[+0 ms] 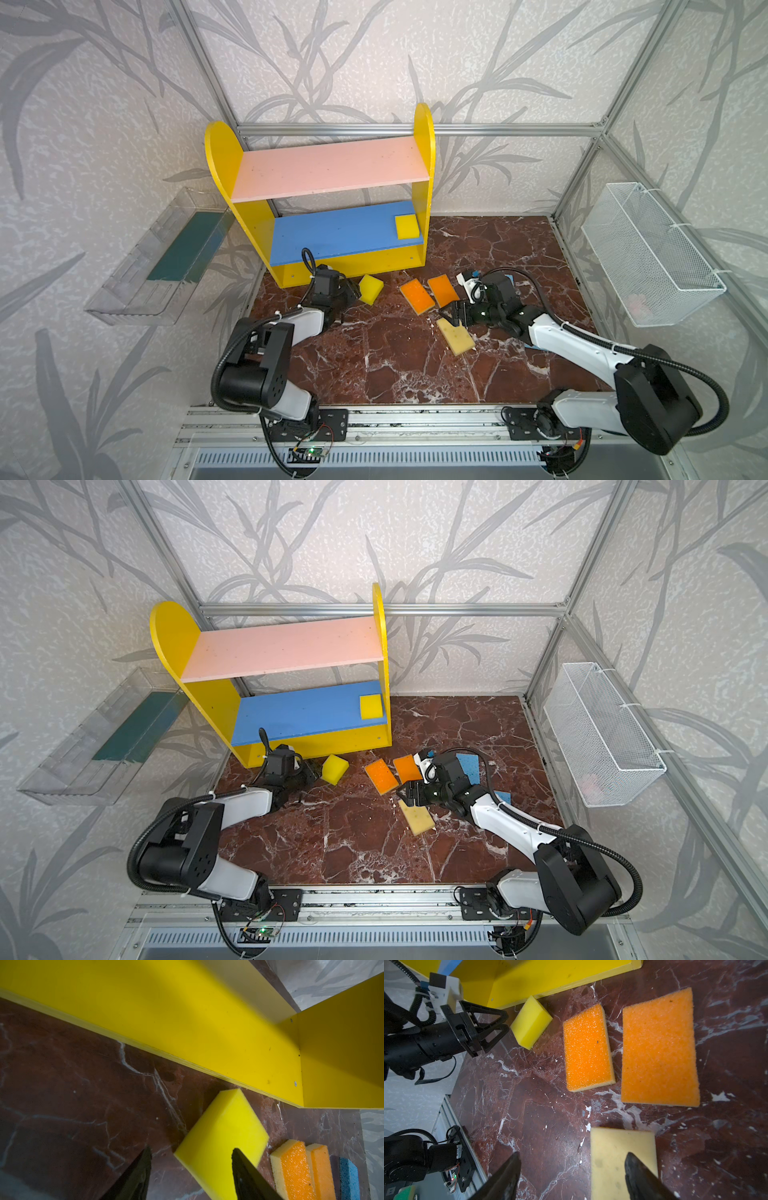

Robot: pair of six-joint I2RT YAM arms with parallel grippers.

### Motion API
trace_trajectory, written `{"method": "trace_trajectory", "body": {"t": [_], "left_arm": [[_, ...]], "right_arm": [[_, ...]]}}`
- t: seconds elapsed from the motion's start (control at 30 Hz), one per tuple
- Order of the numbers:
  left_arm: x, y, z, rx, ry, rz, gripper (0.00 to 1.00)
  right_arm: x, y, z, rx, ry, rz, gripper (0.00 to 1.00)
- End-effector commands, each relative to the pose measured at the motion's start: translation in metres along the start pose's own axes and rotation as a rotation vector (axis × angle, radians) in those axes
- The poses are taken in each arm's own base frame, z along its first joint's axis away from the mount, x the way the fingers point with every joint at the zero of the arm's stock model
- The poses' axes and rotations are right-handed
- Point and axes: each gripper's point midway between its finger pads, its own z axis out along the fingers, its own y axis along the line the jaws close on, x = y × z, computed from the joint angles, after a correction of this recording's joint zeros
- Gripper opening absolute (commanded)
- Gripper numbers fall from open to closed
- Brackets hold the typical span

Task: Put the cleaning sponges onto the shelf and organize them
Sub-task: 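Grasp the second yellow sponge block with the left gripper while the right gripper hovers, then lift the second yellow sponge with the left gripper toward the blue shelf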

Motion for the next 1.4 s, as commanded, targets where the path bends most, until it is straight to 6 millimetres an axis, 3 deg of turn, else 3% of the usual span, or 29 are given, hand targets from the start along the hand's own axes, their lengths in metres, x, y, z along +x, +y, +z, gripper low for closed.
{"method": "trace_trajectory", "body": {"t": [0.0,0.1,0.37,0.77,0.9,0.97,1.17,1.37], "left_arm": [[-0.012,-0.019,0.01,0.085,-0.014,0.023,0.62],[-0.003,-0.019,0.017,0.112,0.012,0.02,0.58],[0.012,-0.025,0.007,0.174,0.04,0.044,0.55],[0.03,-0.022,0.004,0.201,0.083,0.036,0.18],[0.03,-0.027,-0.003,0.206,0.085,0.032,0.12],[0.029,-0.033,-0.01,0.219,0.078,0.028,0.07],[0.025,-0.053,-0.05,0.229,0.047,0.033,0.06],[-0.006,-0.079,-0.106,0.25,-0.061,0.052,0.06]], "right_arm": [[-0.006,0.007,0.003,-0.022,-0.001,-0.02,0.77],[-0.005,0.006,0.005,-0.021,0.008,-0.018,0.77],[-0.006,0.004,0.008,-0.013,0.019,-0.007,0.77],[-0.01,0.008,0.005,-0.014,0.006,-0.01,0.77],[-0.011,0.01,0.002,-0.015,-0.002,-0.008,0.77],[-0.013,0.011,0.0,-0.016,-0.011,-0.004,0.77],[-0.022,0.019,-0.011,-0.027,-0.048,0.008,0.76],[-0.04,0.021,-0.031,-0.004,-0.18,0.005,0.78]]}}
